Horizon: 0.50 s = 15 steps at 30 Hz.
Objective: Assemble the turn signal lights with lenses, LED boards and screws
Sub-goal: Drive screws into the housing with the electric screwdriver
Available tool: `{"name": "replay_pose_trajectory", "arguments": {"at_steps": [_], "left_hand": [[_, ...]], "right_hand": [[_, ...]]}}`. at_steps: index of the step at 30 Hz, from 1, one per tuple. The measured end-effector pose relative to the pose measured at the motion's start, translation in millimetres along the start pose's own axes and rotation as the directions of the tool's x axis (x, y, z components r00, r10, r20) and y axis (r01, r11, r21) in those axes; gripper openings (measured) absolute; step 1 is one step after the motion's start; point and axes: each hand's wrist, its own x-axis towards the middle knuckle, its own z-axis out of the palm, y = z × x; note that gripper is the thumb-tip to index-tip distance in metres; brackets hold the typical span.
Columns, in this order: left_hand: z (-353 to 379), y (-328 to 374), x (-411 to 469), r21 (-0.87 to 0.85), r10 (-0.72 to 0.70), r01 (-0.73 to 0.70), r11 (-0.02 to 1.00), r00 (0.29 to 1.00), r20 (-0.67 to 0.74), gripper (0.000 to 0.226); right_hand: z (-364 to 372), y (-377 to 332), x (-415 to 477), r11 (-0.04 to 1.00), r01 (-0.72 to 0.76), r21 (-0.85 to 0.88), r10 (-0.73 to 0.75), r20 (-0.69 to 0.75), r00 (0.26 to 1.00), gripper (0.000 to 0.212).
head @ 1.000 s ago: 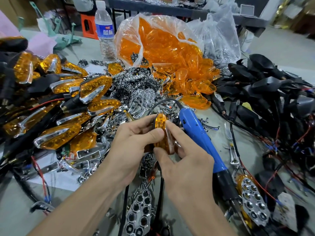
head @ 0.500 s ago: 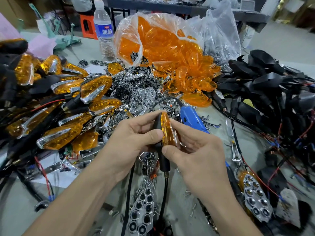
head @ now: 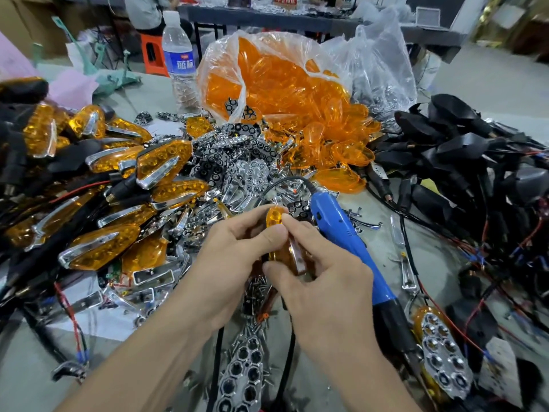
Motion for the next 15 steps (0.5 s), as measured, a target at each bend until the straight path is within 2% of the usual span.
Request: {"name": "replay_pose_trajectory", "arguments": {"at_steps": [3,6,8,10,11,14,15], "left_hand": [[-2,5,6,-0.063,-0.03,0.027,0.998,0.998,-0.051,0.03],[-2,9,9,-0.174,-0.035,0.03,0.984,0.999,-0.025,0.036],[-2,11,9,-0.198,-0.012,0.014,0.98,1.0,0.01,0.034],[-3,12,6,-0.193,0.012,-0.005,0.981,0.999,0.033,0.03],[-5,12,5,-0.165,0.033,-0.027,0.986,0.999,0.036,0.027],[-7,15,2,-0.045,0.098,-0.095,0.994,0.993,0.062,0.029],[-7,15,1,-0.03,0.107,-0.105,0.994,0.991,0.076,0.029]], "right_hand": [[-10,-3,11,0.987,-0.073,0.146,0.066,0.053,0.996,0.049],[-14,-3,12,0.958,-0.184,0.221,0.196,-0.032,0.98,0.04],[-8,-4,9,0.892,-0.292,0.345,0.269,0.114,0.956,0.044],[-5,-11,5,0.792,-0.372,0.485,0.279,0.254,0.926,0.053],[-6,-13,5,0.782,-0.373,0.499,0.263,0.277,0.924,0.051],[-14,-13,6,0.853,-0.293,0.432,0.187,0.271,0.944,0.019],[-15,-13,5,0.87,-0.269,0.414,0.168,0.263,0.95,0.016]]}}
